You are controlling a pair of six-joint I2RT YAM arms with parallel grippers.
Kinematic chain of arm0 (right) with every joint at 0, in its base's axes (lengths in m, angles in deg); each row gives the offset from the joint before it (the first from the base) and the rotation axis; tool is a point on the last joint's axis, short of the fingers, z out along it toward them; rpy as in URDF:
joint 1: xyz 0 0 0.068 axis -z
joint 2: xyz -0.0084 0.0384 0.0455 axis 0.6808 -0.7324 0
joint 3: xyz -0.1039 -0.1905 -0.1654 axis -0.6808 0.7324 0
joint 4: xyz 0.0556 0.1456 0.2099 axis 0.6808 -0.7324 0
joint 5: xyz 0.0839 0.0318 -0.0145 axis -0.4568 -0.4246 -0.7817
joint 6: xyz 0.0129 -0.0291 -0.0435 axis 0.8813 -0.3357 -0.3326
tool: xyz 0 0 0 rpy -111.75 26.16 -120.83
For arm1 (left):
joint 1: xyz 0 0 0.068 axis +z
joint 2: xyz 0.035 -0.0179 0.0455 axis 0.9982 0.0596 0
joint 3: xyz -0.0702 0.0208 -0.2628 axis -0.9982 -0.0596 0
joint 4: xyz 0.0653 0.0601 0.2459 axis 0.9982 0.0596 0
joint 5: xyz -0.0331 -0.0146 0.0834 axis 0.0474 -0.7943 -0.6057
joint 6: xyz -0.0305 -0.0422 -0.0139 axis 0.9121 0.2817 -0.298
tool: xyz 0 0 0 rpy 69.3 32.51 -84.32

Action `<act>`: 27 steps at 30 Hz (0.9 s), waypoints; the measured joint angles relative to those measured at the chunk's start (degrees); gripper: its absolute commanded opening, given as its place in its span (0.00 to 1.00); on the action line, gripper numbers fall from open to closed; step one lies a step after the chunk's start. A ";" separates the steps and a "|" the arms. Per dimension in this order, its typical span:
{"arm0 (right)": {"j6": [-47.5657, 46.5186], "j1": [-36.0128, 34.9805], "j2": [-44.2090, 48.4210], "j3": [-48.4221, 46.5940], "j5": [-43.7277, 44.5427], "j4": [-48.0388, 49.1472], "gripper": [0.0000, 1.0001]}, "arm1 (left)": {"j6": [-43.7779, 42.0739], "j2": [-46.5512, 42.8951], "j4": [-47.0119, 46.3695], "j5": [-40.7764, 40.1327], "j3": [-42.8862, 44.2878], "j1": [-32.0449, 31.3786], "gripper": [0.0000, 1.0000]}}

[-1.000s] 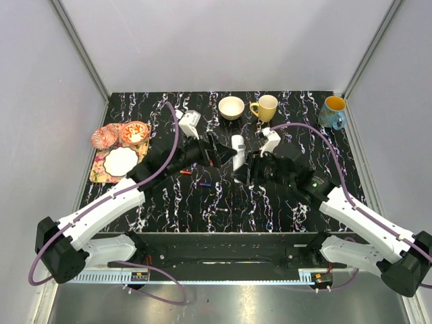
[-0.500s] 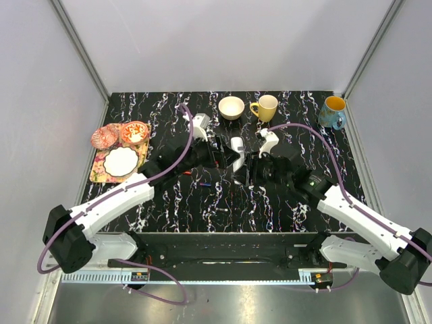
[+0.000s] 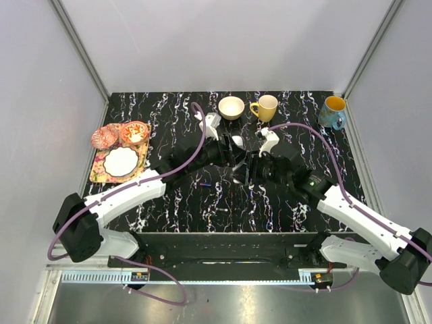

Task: Load the batteries into the remote control

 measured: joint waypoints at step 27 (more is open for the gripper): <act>2.29 -0.11 7.61 -0.63 -0.20 -1.40 1.00 | 3.48 -7.30 -11.43 -1.95 -10.69 3.43 0.00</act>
